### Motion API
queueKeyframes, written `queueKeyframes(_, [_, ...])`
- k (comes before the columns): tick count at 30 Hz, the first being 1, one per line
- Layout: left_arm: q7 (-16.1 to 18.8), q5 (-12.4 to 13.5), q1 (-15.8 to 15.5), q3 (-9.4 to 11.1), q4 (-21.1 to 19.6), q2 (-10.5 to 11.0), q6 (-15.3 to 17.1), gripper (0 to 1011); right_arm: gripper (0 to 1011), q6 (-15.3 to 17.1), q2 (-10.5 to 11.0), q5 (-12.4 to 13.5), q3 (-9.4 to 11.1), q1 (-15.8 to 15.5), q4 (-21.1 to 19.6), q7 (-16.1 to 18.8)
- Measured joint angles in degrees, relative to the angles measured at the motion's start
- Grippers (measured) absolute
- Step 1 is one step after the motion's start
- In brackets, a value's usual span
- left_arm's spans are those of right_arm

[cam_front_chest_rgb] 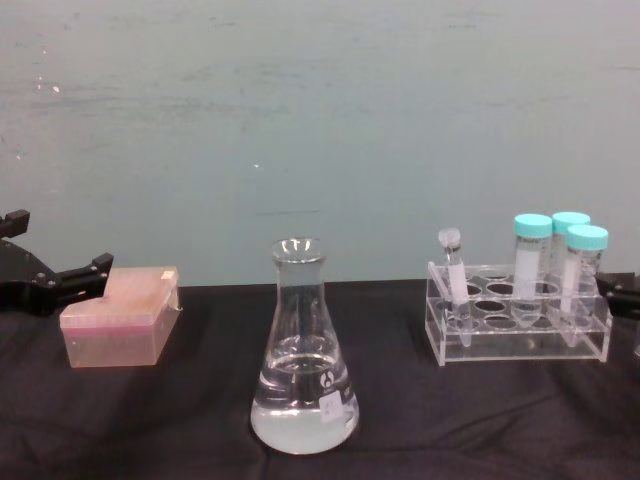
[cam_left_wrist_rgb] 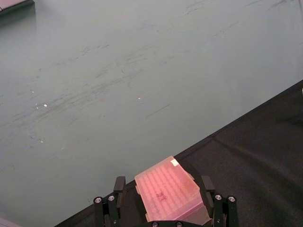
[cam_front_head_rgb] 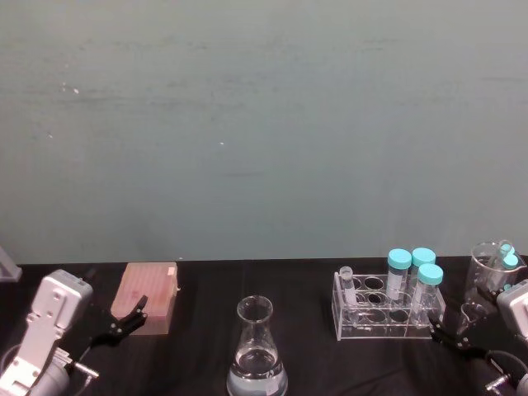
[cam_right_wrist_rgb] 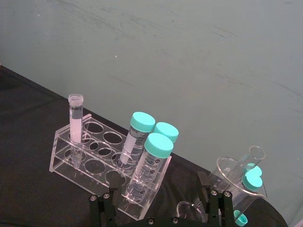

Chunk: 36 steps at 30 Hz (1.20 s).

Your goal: Pour the liquid from the test tube into the beaker using one hand.

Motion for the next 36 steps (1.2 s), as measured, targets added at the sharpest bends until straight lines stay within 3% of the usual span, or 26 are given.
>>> queueKeyframes(36, [0.00, 0.00, 0.00, 0.00, 0.00, 0.00, 0.00, 1000, 1002, 0.00, 0.00, -0.01, 0.00, 0.00, 0.00, 0.01])
